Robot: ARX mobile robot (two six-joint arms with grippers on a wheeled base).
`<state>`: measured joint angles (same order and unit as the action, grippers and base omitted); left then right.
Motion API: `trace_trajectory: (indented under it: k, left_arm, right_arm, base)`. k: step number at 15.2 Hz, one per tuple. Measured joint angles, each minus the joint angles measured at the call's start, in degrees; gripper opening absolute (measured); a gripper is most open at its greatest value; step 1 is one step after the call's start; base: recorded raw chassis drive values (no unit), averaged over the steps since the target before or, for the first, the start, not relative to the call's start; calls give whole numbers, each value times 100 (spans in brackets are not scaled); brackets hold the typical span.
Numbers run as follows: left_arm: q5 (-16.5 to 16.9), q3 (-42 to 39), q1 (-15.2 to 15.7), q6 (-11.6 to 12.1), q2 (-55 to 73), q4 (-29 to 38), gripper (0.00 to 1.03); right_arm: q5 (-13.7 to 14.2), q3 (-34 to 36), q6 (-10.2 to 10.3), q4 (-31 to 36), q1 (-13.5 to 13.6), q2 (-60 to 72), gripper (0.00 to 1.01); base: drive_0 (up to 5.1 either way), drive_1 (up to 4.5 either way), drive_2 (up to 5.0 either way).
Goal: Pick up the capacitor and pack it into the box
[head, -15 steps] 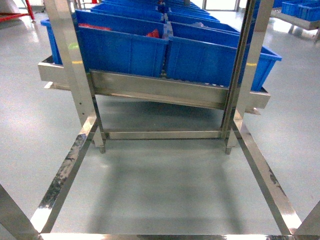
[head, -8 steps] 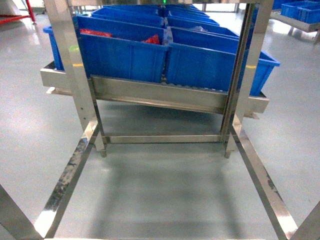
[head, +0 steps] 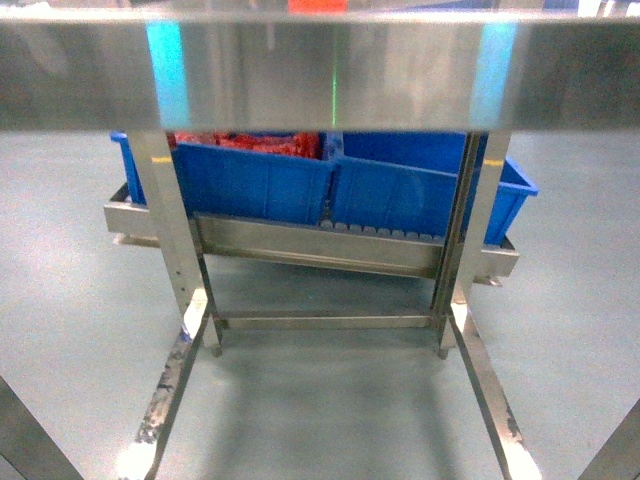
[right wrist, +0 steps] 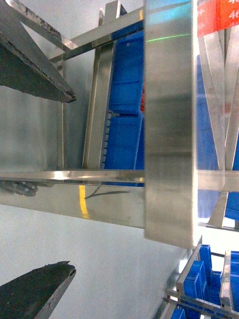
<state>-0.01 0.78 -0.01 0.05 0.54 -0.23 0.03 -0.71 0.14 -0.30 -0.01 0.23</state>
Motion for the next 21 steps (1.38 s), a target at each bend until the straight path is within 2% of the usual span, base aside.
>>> trace_trajectory:
  k: [21]
  left_arm:
    - [0,2,0,-2,0,2,98]
  right_arm:
    - [-2,0,0,0,0,0,98]
  base:
    - [0,0,0]
